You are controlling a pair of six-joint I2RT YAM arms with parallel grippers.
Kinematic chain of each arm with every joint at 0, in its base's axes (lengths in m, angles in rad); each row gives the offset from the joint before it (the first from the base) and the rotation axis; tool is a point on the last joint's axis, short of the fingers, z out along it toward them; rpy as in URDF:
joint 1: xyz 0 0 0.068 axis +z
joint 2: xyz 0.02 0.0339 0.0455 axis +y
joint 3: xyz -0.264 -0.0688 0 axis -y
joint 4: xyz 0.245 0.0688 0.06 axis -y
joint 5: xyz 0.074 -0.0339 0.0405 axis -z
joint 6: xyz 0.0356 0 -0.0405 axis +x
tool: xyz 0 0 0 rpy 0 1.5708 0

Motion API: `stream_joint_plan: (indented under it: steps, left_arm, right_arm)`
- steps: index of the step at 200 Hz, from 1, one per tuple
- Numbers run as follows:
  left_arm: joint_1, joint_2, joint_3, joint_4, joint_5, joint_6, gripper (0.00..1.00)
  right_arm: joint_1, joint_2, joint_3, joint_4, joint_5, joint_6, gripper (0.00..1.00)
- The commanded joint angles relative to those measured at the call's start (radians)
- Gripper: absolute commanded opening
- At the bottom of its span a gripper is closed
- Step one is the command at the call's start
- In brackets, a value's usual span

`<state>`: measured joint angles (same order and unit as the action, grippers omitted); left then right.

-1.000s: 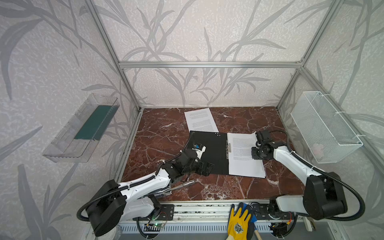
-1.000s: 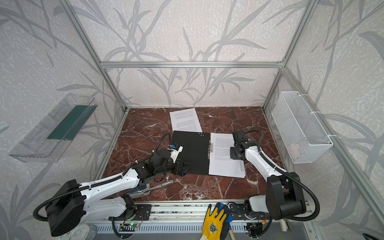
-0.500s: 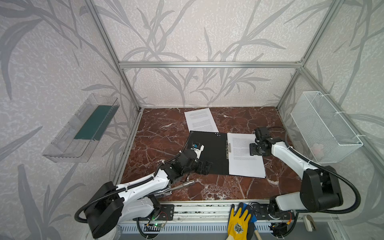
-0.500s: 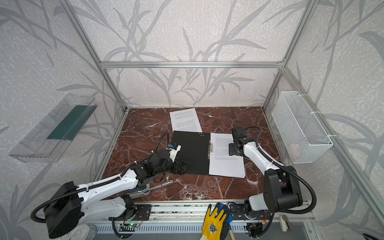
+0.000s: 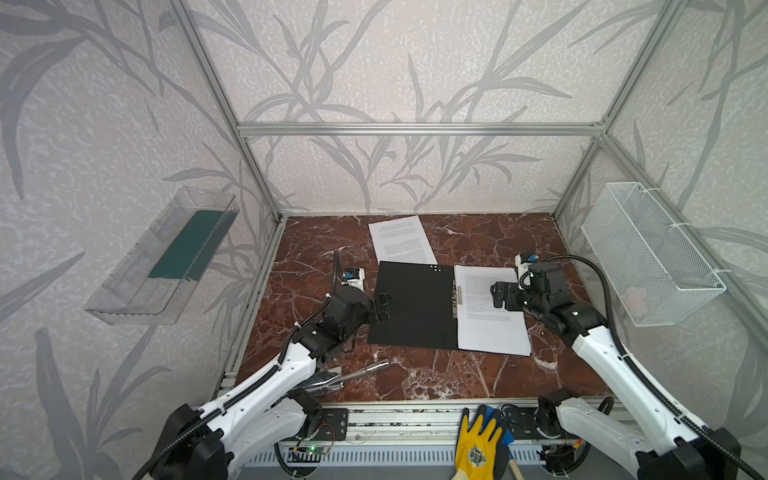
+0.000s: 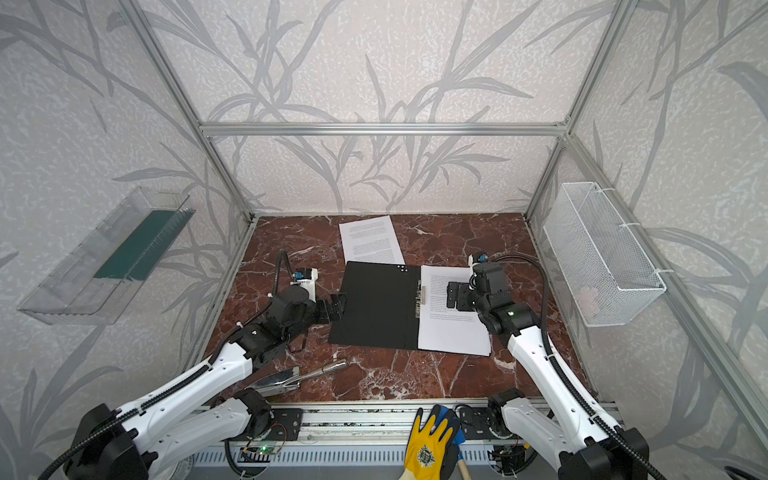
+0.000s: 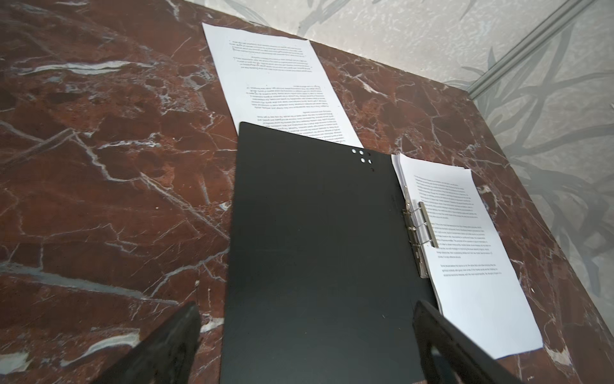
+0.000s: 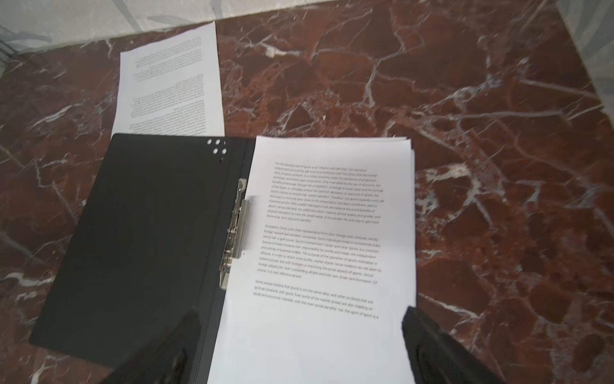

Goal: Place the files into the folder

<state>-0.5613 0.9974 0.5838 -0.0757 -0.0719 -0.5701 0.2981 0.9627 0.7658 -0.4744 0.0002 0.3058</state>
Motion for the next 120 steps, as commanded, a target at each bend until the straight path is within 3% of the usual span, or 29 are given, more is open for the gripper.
stream_joint_plan:
  steps: [1, 60, 87, 120]
  left_arm:
    - [0.057, 0.076, 0.063, 0.041, 0.048, -0.022, 0.98]
    - [0.286, 0.528, 0.349, 0.062, 0.303, 0.023, 0.93]
    - [0.377, 0.780, 0.572, -0.012, 0.448, 0.072, 0.86]
    - [0.427, 1.021, 0.873, -0.204, 0.527, 0.195, 0.85]
  right_arm:
    - [0.041, -0.033, -0.068, 0.075, -0.162, 0.047, 0.98]
    - [0.132, -0.051, -0.217, 0.253, -0.177, 0.048, 0.99]
    - [0.186, -0.045, -0.268, 0.351, -0.174, 0.073, 0.99]
    - [0.193, -0.011, -0.296, 0.419, -0.188, 0.082, 0.99]
